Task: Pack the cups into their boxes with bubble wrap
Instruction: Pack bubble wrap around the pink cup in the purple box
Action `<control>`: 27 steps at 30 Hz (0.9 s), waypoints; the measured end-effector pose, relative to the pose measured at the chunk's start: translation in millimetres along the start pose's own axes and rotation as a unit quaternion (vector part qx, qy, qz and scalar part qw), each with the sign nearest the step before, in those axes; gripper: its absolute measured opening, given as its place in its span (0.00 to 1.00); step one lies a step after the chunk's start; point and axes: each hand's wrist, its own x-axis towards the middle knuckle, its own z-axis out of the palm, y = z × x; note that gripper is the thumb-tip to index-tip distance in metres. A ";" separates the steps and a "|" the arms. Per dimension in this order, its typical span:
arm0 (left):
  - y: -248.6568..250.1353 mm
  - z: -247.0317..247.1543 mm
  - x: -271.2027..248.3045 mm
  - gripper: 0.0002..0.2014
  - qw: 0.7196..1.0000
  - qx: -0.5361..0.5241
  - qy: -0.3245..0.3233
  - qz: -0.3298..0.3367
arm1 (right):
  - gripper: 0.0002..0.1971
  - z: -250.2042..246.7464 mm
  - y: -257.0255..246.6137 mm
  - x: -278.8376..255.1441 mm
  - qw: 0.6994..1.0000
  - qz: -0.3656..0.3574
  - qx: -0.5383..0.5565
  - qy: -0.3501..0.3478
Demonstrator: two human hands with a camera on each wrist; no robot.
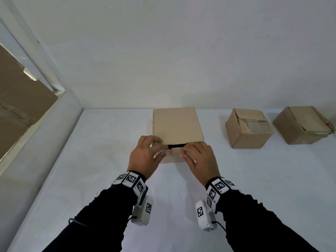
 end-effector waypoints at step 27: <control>3.1 7.8 9.5 0.10 1.000 0.005 -0.001 -0.017 | 0.10 -12.8 6.2 21.1 0.995 -0.027 -0.094 -0.004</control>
